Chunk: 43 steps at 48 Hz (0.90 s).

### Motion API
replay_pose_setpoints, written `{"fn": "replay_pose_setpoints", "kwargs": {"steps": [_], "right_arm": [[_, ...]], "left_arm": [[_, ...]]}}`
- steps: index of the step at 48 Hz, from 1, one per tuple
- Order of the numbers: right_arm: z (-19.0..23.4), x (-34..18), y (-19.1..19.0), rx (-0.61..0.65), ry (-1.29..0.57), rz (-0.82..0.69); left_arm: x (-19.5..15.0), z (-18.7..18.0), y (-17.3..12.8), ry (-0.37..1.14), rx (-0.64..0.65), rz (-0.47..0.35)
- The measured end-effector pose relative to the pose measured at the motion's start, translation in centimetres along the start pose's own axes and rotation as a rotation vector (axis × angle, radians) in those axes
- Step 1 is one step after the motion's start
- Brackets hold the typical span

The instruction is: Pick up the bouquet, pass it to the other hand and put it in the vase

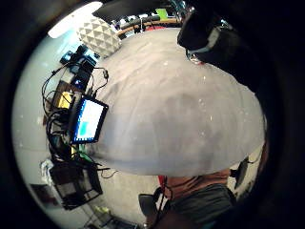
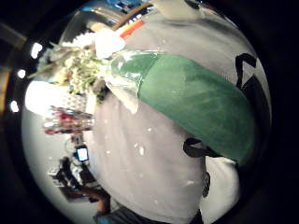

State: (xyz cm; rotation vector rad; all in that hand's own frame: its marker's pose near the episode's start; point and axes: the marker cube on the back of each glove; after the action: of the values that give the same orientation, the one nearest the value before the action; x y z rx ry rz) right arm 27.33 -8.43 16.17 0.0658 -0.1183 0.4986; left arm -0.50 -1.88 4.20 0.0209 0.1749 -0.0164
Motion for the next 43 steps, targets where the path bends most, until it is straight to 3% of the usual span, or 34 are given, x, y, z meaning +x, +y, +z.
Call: {"fn": "replay_pose_setpoints", "kwargs": {"steps": [9, 19, 27, 32, 36, 40, 43], "right_arm": [[-3.8, -2.2, 1.0, 0.138, -0.240, -0.064], [-11.4, -6.8, 5.3, 0.233, -0.555, -0.215], [-14.6, -10.5, 8.3, 0.202, -0.795, -0.338], [-14.4, -13.0, 8.9, 0.143, -0.953, -0.449], [-14.0, -15.0, 9.8, 0.082, -1.051, -0.518], [-14.7, -16.5, 11.6, 0.025, -1.120, -0.540], [-13.9, -17.5, 11.5, 0.009, -1.155, -0.571]], "left_arm": [[2.0, -1.6, -2.0, 0.164, 0.091, 0.065], [7.6, -3.9, -5.2, 0.530, 0.129, 0.204], [12.8, -5.3, -8.1, 0.816, 0.098, 0.329], [16.9, -7.0, -9.3, 0.953, 0.076, 0.364], [19.6, -8.2, -10.7, 0.969, 0.148, 0.508], [21.4, -8.7, -10.8, 1.027, 0.107, 0.425], [22.4, -8.9, -11.1, 1.058, 0.116, 0.426]]}}
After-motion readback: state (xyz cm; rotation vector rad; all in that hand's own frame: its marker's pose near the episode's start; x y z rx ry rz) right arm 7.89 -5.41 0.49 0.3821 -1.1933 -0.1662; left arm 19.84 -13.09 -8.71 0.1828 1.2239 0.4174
